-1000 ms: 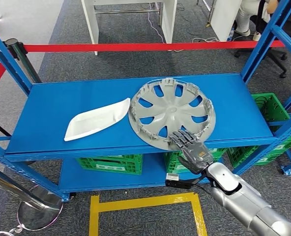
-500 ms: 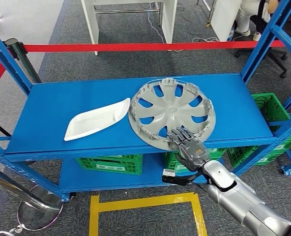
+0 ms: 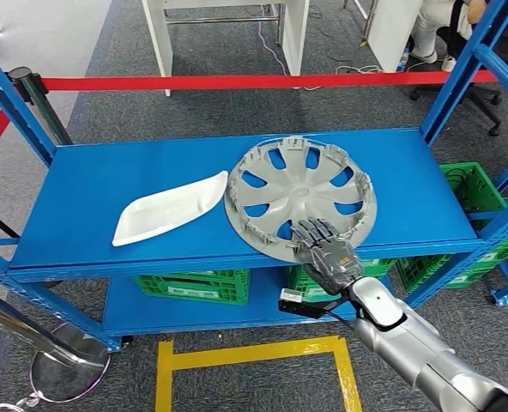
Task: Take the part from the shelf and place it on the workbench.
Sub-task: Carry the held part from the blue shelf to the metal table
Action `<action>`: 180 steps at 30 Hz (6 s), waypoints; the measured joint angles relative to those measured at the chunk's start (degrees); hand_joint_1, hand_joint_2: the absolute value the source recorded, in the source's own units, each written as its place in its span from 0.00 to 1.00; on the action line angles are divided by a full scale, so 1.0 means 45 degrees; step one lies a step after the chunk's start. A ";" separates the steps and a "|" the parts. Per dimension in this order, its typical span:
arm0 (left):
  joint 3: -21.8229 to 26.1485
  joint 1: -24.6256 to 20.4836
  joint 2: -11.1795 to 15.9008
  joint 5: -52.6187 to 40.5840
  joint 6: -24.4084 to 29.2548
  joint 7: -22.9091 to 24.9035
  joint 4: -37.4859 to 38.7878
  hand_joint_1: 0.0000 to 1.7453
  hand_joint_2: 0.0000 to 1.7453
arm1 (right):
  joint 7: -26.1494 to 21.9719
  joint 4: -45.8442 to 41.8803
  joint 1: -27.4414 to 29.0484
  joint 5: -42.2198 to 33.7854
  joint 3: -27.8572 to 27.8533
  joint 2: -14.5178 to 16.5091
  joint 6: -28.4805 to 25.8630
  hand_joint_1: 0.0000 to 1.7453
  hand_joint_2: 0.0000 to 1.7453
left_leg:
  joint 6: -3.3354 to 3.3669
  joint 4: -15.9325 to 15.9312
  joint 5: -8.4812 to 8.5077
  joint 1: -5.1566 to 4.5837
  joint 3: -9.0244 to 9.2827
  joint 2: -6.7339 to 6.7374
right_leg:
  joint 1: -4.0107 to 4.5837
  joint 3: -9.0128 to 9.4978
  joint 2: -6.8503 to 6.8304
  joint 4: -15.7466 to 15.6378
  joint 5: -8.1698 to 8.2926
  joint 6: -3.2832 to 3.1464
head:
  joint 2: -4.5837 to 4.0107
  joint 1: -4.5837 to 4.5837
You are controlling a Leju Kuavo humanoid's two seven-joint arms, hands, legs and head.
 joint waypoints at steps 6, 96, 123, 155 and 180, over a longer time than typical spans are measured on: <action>-0.0001 0.0003 0.0000 -0.0016 0.0000 0.0000 0.0000 0.00 0.00 | 0.0171 0.0179 -0.0014 0.0205 -0.0118 0.0175 -0.0346 1.00 1.00 | 0.0000 0.0000 0.0000 0.0000 0.0000 0.0000 | 0.0000 -0.0001 0.0000 0.0000 0.0000 0.0000 | 0.0000 0.0000; 0.0321 -0.0009 -0.0132 -0.0165 0.0806 -0.3044 0.0000 0.00 1.00 | -0.1993 -0.9113 0.3387 -0.2380 -0.2524 0.0189 -0.1467 1.00 1.00 | -0.0001 -0.0001 0.0000 0.0000 -0.0012 0.0002 | -0.0001 -0.0026 0.0010 0.0000 -0.0001 -0.0001 | 0.0000 -0.0001; 0.0426 -0.0054 -0.0140 -0.0240 0.0617 -0.3468 0.0000 0.00 1.00 | -0.4203 -1.0525 0.3600 -1.5505 -0.3708 0.0070 0.7910 1.00 1.00 | -0.0001 -0.0001 0.0000 -0.0001 -0.0019 0.0001 | -0.0001 -0.0028 0.0007 0.0000 -0.0001 0.0000 | 0.0000 -0.0001; 0.0647 -0.0138 -0.0136 -0.0268 0.0240 -0.3507 0.0000 0.00 0.00 | -0.3689 -1.0455 0.4037 -1.8062 -0.3906 0.0075 1.1447 1.00 1.00 | -0.0001 -0.0002 0.0000 0.0000 -0.0019 0.0001 | -0.0001 -0.0028 0.0007 0.0000 -0.0001 0.0000 | 0.0000 0.0000; 0.0737 -0.0215 -0.0043 -0.0314 0.0219 -0.3344 0.0000 0.00 0.00 | -0.3673 -1.0214 0.4001 -1.8080 -0.3389 0.0129 1.1720 1.00 1.00 | 0.0345 -0.0199 0.0224 0.0064 -0.0037 0.0050 | -0.0026 -0.0313 0.0011 0.0591 -0.0545 0.0263 | 0.0000 0.0035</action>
